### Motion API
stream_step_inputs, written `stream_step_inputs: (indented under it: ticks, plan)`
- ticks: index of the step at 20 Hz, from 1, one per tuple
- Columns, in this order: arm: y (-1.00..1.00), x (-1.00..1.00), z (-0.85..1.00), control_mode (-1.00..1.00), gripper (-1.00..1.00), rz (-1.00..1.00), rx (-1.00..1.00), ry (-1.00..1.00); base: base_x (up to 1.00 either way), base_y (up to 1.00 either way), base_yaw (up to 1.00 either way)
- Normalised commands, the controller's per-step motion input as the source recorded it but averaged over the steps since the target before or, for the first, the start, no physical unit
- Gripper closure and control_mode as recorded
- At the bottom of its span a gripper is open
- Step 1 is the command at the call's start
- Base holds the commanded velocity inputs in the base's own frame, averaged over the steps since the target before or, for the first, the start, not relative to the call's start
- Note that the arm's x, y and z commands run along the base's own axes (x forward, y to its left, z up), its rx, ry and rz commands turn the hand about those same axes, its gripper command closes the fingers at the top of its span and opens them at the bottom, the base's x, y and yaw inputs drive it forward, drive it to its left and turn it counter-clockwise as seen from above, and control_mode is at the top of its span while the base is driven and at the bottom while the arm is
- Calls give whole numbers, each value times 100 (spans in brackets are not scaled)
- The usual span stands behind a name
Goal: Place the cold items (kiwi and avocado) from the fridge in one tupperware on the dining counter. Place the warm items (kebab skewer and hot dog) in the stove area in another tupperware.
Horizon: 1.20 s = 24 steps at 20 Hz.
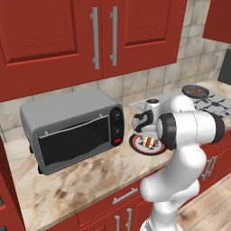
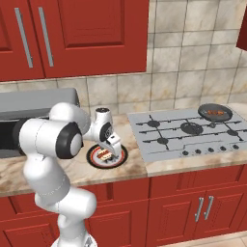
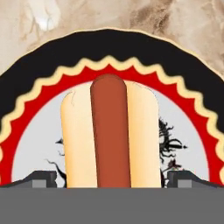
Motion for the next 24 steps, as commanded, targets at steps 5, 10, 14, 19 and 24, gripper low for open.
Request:
stream_step_inputs:
  ticks: [5, 10, 14, 19, 24]
  plan:
    - [0, 18, -21, -100, -100, 0, 0, 1, 0, 0, 0]
    - [-1, 1, -19, -100, -100, 0, 0, 3, 0, 0, 0]
    - [0, 0, 0, -100, 100, 0, 0, 0, 0, 0, 0]
    - [0, 0, 0, -100, 100, 0, 0, 0, 0, 0, 0]
    - [0, -2, 2, -100, 100, 0, -1, 0, 0, 0, 0]
